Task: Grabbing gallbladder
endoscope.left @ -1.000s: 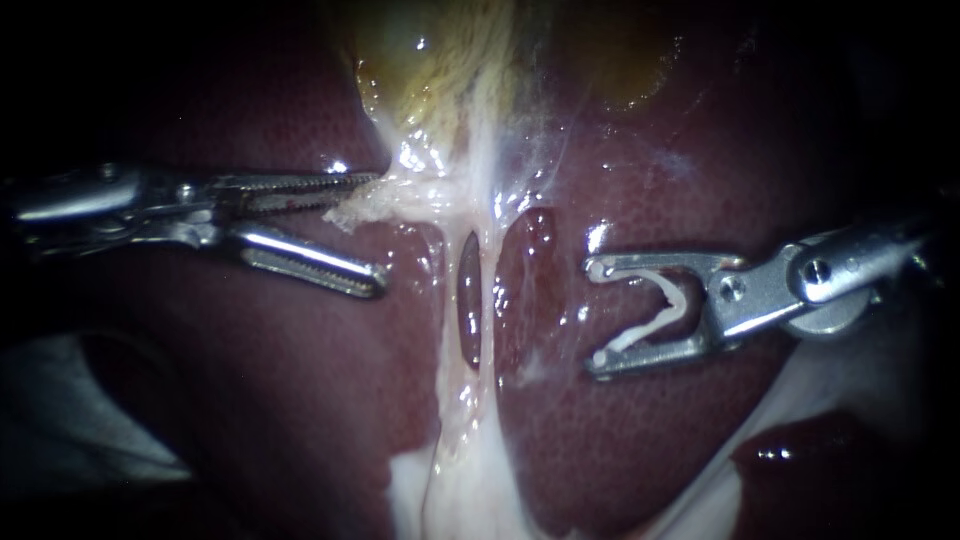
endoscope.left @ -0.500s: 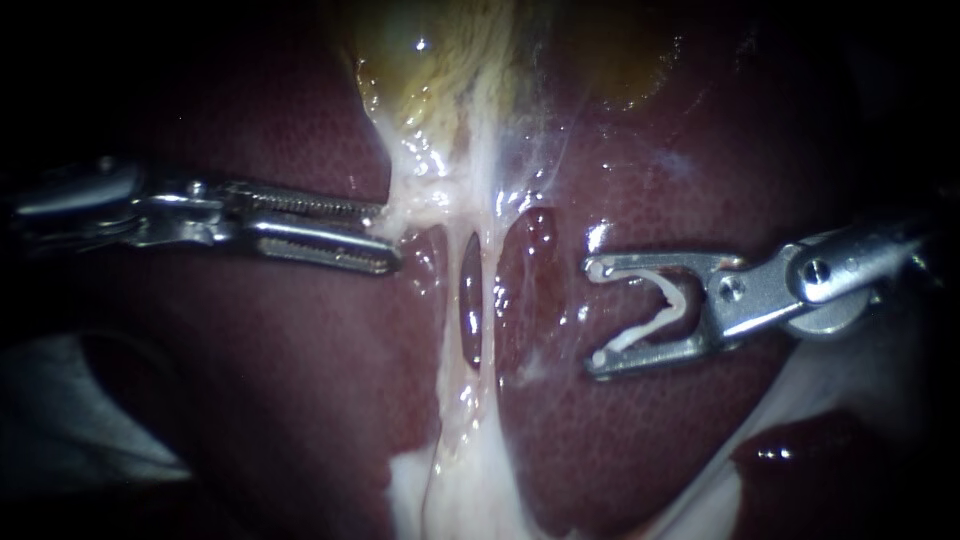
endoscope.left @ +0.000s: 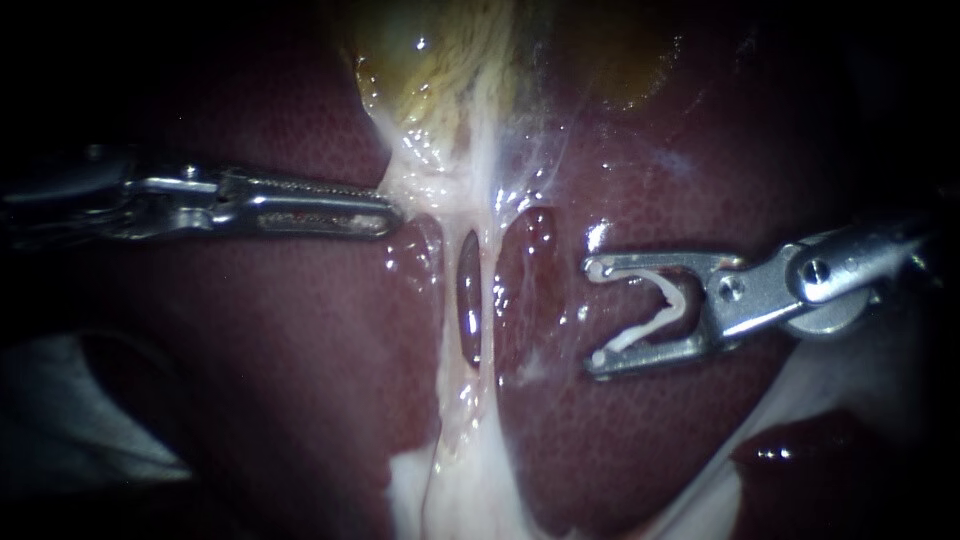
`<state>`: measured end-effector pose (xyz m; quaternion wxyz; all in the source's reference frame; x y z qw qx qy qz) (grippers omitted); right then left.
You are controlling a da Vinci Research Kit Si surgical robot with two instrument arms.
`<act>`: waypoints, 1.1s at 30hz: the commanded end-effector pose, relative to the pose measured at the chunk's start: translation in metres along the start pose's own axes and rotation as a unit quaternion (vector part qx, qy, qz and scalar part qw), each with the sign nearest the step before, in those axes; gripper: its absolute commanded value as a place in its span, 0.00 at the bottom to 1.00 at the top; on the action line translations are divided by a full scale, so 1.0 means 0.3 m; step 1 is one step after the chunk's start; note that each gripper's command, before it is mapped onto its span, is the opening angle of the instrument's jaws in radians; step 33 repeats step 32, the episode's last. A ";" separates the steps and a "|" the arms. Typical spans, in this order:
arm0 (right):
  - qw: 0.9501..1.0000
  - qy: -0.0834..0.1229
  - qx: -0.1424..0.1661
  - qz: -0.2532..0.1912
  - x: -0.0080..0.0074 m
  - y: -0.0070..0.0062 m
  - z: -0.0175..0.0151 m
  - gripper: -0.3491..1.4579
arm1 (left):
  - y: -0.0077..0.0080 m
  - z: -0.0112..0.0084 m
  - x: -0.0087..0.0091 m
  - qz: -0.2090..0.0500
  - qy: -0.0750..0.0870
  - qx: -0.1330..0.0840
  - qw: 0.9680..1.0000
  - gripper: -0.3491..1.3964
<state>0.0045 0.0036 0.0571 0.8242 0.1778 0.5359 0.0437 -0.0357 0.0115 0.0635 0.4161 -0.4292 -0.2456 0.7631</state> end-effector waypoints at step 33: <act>1.000 0.000 0.000 0.000 -0.0001 0.0000 0.000 0.47 | -0.0022 -0.0229 0.0174 -0.014 -0.006 0.010 1.000 0.00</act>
